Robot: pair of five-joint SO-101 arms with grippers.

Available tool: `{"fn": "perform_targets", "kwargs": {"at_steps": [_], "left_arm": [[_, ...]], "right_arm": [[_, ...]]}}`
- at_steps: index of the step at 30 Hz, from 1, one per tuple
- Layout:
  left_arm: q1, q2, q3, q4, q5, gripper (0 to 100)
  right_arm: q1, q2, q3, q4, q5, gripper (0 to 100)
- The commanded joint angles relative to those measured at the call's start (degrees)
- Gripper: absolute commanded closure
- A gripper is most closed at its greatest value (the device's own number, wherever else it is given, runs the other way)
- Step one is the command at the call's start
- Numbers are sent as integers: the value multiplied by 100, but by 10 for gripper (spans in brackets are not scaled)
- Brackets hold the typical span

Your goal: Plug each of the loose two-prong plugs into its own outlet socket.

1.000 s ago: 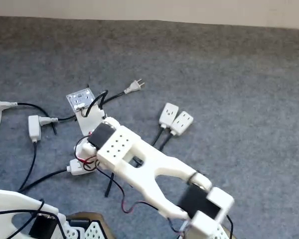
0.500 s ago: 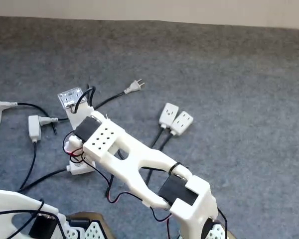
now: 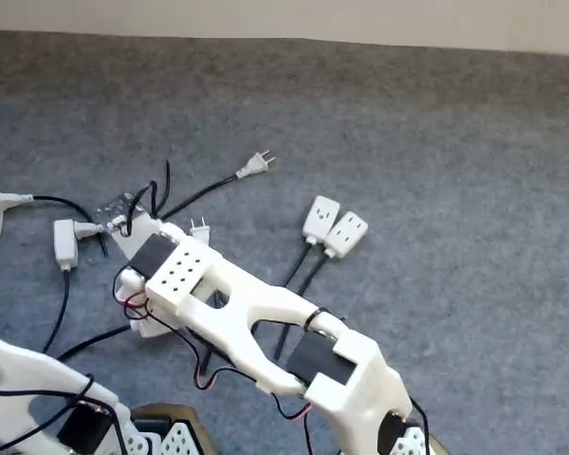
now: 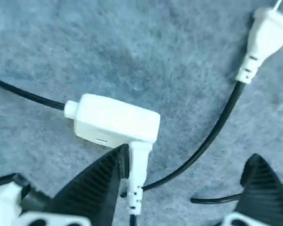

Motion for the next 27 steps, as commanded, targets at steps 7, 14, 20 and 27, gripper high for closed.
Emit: {"fn": "perform_targets", "kwargs": {"at_steps": [7,14,20,27], "left_arm": [[1719,-558,-664,774,378,634],[3380,-2774,2149,765,-149,635],[4558,-5174,5297,589,-993,659],[5112,-7222,8787,-360,-1758,674]], "right_arm": [[1596,-1666,-2325,1701,1363,633],[3160,-1789,-1789,1877,1705,633],[3749,-2026,-48,910,1732,633],[4048,-3916,3547,-927,2259,633]]}}
